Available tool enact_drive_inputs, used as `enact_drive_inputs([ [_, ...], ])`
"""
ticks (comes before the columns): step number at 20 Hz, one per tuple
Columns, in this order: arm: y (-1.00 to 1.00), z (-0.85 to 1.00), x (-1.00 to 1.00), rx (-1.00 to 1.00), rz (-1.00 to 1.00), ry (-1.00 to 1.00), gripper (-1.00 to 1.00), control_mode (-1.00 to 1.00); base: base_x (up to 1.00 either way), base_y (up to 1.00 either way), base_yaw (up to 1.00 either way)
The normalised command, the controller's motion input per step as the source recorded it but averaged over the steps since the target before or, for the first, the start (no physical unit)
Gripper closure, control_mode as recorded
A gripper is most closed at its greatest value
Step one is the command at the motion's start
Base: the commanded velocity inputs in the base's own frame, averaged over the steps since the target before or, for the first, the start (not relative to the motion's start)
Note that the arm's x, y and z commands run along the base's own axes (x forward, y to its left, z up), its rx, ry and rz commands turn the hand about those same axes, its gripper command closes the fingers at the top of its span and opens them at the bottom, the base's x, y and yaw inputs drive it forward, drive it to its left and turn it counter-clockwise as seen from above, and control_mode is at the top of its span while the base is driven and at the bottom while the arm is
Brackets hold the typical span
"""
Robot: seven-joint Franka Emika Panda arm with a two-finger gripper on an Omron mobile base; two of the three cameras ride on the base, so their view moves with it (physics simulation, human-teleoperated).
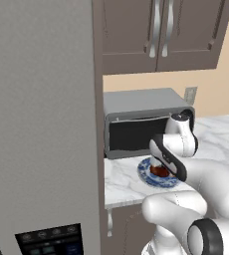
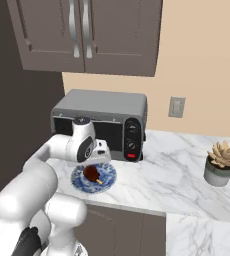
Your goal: Place the steak on the top rack of the oven.
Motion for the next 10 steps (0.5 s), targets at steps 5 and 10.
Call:
enact_drive_inputs([
  [5, 0.06, -0.23, 0.02, 0.00, 0.02, 0.00, -1.00, -1.00, 0.00, 0.00, 0.00],
  [10, 0.00, -0.44, 0.05, 0.00, 0.00, 0.00, -1.00, -1.00, 0.00, 0.00, 0.00],
])
